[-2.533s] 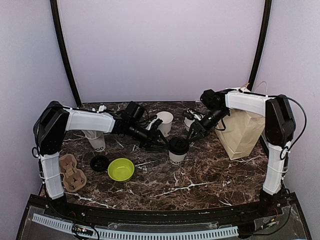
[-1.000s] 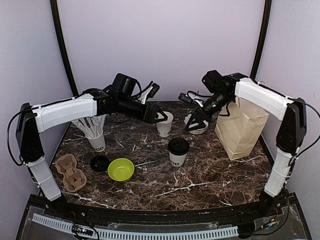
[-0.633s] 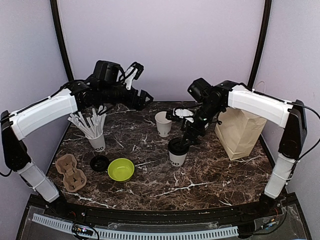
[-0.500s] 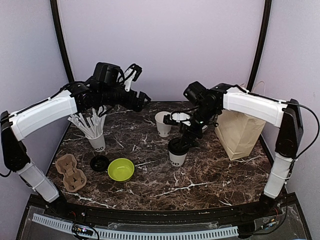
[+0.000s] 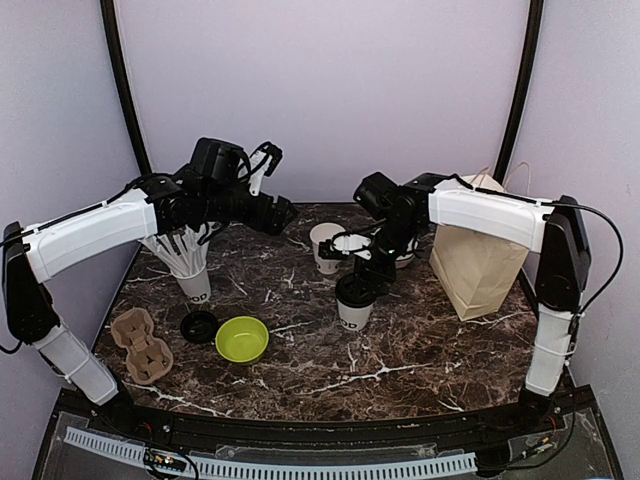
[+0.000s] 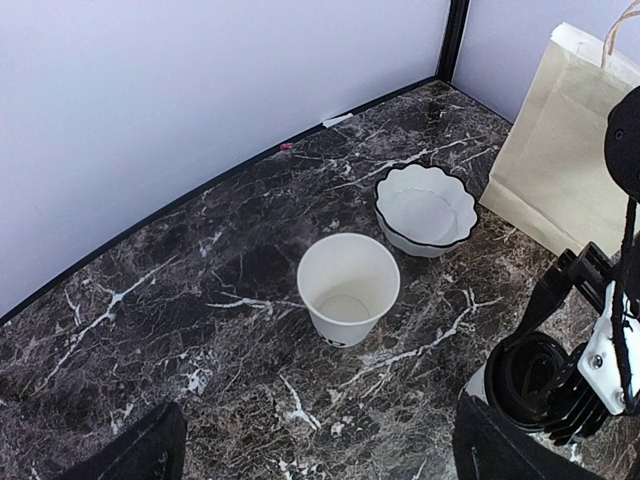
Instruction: Pack the takeout coffee
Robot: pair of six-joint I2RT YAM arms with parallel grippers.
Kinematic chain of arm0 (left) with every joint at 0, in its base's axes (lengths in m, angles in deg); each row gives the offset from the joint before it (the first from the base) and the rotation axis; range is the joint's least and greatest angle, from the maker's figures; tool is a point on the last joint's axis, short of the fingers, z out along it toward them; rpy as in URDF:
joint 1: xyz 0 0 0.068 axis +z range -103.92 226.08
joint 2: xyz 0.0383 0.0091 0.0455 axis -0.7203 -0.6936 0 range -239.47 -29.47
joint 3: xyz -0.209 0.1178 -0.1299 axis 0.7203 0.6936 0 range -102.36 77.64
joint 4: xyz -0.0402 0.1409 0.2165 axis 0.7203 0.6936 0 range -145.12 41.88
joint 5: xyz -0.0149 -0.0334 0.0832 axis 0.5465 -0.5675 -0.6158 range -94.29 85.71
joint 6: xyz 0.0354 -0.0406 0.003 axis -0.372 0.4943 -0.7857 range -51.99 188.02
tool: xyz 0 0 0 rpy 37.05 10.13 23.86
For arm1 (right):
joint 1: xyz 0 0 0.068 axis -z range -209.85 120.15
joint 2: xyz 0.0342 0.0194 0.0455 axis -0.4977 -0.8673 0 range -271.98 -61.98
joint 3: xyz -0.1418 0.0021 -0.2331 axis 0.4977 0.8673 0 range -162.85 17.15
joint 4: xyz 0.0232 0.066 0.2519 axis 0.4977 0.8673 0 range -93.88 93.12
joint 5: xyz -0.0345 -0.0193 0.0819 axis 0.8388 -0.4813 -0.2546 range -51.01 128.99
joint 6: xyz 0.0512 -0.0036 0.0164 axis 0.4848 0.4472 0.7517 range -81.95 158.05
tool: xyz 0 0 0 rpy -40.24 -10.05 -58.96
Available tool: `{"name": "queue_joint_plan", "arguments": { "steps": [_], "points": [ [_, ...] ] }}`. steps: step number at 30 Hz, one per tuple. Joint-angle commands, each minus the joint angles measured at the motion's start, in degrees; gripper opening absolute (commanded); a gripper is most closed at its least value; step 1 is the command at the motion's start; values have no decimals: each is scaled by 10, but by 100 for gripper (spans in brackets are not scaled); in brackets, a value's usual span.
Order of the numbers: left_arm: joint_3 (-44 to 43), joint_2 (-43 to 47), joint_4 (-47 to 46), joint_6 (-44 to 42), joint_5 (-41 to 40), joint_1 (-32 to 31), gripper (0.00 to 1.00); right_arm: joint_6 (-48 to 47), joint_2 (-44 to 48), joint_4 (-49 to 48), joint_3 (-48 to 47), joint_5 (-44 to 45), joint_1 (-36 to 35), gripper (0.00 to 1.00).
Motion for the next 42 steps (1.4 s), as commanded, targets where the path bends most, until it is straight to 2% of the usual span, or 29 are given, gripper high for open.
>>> {"name": "queue_joint_plan", "arguments": {
  "steps": [1, 10, 17, 22, 28, 35, 39, 42],
  "points": [
    [7, 25, -16, 9, 6, 5, 95, 6, -15, 11, -20, 3, -6, 76],
    [9, 30, 9, -2, -10, 9, 95, 29, -12, -28, -40, -3, -6, 71],
    [10, 61, 38, -6, -30, 25, 95, 52, -89, -7, -154, -34, -11, 69],
    [20, 86, 48, -31, -30, 29, 95, 68, -150, 15, -239, -27, -18, 71],
    [19, 96, 80, -58, -22, 31, 95, 89, -182, 24, -279, -18, -19, 77],
    [17, 94, 102, -85, 32, 31, 95, 103, -139, 45, -291, -52, -18, 90],
    [-2, 72, 125, -108, 86, 31, 96, 96, -92, 64, -282, -67, -13, 92],
    [-37, 44, 153, -110, 112, 31, 96, 86, -43, 59, -236, -76, 1, 91]
  ]
}}
